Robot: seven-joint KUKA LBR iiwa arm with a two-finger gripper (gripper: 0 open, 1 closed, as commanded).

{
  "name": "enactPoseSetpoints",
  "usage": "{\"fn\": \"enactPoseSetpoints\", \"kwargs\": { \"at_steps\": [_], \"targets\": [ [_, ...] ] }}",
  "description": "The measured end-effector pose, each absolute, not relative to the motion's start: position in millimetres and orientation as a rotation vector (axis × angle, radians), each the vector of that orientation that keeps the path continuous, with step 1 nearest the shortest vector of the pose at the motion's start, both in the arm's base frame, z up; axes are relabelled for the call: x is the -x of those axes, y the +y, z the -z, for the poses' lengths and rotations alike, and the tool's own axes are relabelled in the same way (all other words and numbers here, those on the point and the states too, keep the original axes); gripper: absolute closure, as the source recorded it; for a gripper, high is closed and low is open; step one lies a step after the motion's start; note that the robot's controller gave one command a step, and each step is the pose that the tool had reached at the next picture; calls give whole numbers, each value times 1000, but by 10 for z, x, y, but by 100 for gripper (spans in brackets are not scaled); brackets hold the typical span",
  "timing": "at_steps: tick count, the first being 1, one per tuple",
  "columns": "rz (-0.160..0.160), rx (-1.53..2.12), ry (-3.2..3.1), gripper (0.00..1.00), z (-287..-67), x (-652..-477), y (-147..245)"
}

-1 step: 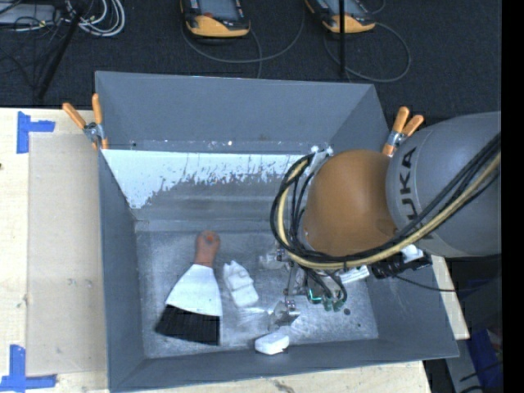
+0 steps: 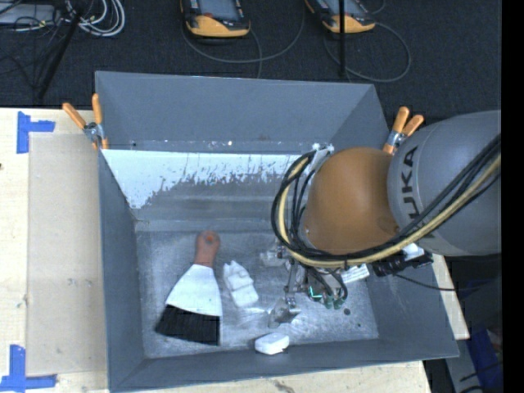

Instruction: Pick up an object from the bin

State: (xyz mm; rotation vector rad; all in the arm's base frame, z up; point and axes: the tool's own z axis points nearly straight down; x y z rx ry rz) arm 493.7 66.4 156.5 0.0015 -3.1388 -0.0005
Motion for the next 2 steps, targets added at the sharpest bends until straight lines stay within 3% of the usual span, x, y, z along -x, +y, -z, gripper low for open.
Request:
{"fn": "enactPoseSetpoints", "kwargs": {
  "at_steps": [1,2],
  "targets": [
    [2,-319,-3140,100,-844,-5215,530],
    [2,-318,-3140,100,-844,-5215,530]
  ]
}}
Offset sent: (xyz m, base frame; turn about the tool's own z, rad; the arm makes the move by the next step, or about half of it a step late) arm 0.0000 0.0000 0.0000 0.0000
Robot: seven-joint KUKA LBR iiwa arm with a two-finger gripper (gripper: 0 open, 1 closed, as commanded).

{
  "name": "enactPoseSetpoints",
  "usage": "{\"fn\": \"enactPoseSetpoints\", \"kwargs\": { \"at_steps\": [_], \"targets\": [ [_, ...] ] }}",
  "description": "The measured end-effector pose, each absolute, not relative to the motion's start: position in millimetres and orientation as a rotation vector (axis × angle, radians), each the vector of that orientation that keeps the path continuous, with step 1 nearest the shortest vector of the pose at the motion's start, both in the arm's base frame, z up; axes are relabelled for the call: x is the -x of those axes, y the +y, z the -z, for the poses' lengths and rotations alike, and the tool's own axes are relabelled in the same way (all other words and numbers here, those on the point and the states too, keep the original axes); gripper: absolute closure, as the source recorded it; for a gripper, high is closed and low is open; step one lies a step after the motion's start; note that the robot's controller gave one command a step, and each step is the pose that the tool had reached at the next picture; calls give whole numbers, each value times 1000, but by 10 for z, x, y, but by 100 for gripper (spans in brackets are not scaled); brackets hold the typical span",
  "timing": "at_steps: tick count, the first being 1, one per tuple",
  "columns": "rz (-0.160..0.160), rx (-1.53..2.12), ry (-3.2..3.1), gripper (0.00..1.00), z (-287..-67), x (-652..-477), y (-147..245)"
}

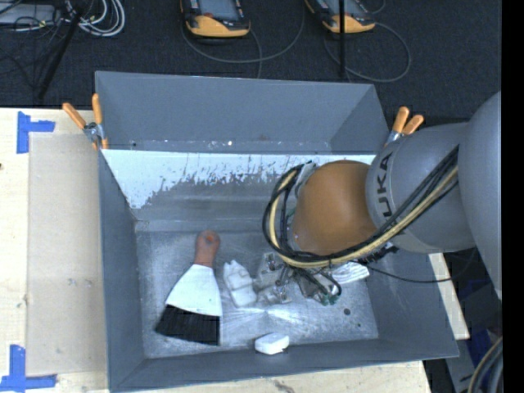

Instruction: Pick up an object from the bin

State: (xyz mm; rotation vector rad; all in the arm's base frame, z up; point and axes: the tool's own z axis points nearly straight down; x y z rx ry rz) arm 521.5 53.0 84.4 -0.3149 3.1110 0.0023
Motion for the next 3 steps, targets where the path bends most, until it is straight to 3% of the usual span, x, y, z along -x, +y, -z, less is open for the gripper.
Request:
{"fn": "enactPoseSetpoints", "kwargs": {
  "at_steps": [1,2,3],
  "targets": [
    [-1,293,3135,100,-1183,-5164,520],
    [-1,278,3125,100,-1465,-5268,530],
    [-1,310,3129,0,-1229,-5228,630]
  ]
}}
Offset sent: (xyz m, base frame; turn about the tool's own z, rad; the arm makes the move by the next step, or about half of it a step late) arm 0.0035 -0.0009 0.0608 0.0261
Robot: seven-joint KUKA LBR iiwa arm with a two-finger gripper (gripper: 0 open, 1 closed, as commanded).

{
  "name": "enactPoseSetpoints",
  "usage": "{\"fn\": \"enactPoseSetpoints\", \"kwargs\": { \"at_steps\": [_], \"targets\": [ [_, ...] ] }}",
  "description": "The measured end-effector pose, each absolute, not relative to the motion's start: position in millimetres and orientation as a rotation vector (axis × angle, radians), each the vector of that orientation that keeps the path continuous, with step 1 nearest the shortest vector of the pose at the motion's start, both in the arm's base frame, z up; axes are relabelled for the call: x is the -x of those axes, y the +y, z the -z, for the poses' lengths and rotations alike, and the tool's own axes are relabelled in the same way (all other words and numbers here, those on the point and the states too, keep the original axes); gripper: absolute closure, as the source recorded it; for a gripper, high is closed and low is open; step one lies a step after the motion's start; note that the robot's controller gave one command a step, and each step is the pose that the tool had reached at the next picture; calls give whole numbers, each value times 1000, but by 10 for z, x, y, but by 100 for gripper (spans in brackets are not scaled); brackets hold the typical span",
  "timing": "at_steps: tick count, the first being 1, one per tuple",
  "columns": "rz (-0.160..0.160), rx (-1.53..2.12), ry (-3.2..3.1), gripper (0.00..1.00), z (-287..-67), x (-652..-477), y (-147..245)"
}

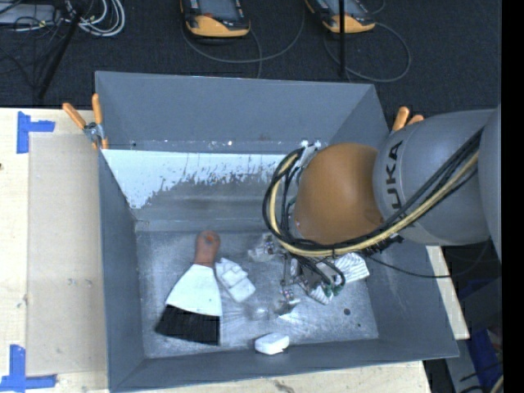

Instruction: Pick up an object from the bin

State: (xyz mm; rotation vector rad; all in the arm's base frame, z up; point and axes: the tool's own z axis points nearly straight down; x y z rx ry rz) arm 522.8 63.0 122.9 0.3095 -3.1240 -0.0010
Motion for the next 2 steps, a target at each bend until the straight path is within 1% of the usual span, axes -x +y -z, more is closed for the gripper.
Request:
{"fn": "enactPoseSetpoints", "kwargs": {
  "at_steps": [2],
  "targets": [
    [0,-303,-3126,0,-1209,-5241,633]
  ]
}}
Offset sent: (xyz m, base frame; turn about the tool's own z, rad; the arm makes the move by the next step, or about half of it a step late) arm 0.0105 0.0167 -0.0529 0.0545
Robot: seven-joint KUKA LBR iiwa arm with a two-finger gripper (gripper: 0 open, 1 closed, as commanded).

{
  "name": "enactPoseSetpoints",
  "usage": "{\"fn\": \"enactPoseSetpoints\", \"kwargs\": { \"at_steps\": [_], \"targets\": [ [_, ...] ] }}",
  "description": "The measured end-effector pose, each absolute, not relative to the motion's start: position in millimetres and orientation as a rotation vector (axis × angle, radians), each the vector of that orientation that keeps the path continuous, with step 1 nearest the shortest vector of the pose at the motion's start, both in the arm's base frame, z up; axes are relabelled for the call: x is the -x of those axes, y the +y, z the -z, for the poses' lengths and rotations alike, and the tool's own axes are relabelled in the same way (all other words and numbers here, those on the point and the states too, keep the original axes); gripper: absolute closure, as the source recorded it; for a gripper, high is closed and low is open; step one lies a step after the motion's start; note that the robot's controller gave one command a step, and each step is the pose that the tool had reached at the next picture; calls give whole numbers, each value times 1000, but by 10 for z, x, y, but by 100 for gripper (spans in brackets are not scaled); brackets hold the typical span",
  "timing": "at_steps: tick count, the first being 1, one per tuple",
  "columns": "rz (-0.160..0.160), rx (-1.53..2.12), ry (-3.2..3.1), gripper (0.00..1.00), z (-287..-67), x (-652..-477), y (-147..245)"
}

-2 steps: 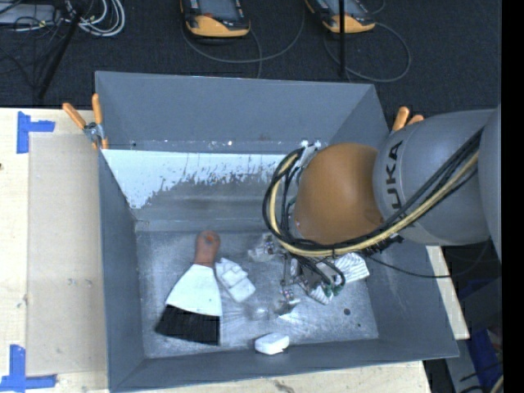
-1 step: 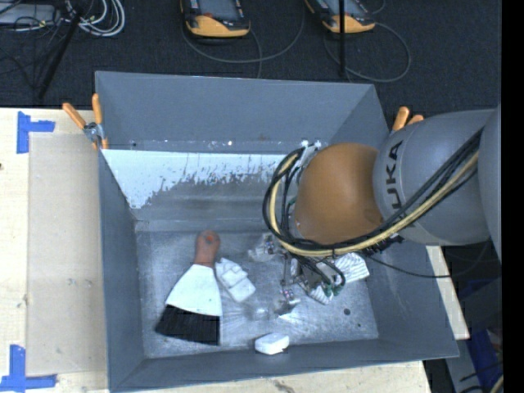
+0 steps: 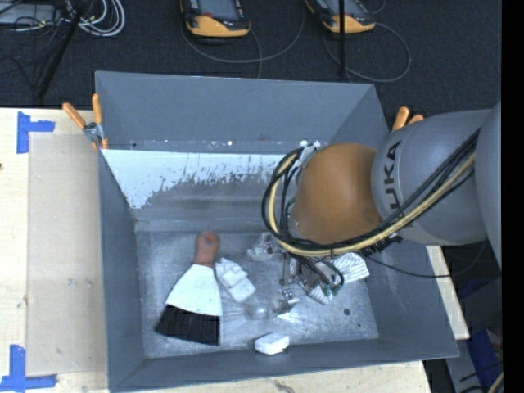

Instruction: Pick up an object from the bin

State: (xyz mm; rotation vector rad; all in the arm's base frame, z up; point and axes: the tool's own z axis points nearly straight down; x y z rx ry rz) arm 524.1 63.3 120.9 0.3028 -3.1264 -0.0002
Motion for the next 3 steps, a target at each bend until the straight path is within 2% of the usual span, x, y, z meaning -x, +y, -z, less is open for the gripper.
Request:
{"fn": "enactPoseSetpoints", "kwargs": {
  "at_steps": [1,2,3],
  "targets": [
    [3,-390,-3111,0,-1003,-5317,510],
    [-23,-331,-3124,100,-833,-5623,1171],
    [-22,-330,-3125,100,-832,-5623,1171]
  ]
}}
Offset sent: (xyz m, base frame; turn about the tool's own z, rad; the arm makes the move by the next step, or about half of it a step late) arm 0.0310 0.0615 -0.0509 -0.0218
